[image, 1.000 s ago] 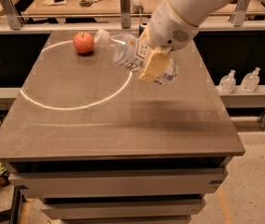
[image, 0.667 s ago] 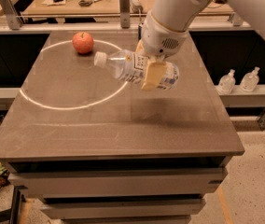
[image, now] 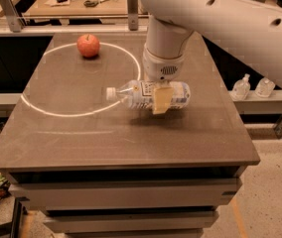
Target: Knock blue plastic bottle over
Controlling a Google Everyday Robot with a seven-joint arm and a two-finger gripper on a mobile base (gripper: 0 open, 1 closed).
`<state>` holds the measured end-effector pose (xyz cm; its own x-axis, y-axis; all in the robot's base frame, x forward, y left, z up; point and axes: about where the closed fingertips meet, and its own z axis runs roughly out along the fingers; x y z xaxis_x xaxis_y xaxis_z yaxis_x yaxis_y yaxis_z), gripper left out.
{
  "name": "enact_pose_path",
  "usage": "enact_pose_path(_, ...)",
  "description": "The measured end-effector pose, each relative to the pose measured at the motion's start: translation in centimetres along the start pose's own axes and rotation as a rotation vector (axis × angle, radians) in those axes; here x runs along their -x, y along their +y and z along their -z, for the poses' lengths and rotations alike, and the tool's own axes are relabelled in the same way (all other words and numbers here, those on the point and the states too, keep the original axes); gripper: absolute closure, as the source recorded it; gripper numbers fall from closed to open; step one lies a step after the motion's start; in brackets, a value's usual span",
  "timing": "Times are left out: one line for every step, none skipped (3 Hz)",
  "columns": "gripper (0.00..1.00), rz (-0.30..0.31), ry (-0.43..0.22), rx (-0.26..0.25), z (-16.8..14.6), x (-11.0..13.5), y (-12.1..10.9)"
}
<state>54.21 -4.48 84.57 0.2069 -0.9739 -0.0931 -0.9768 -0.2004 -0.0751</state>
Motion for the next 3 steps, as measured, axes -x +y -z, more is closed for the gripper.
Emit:
enact_pose_path(1.0, -0.002, 0.051, 0.002, -0.77, -0.51, -0.26)
enact_pose_path(0.82, -0.001, 0.049, -0.002, -0.75, -0.49, -0.31)
enact_pose_path(0.58, -0.001, 0.049, -0.006, -0.77, -0.46, -0.35)
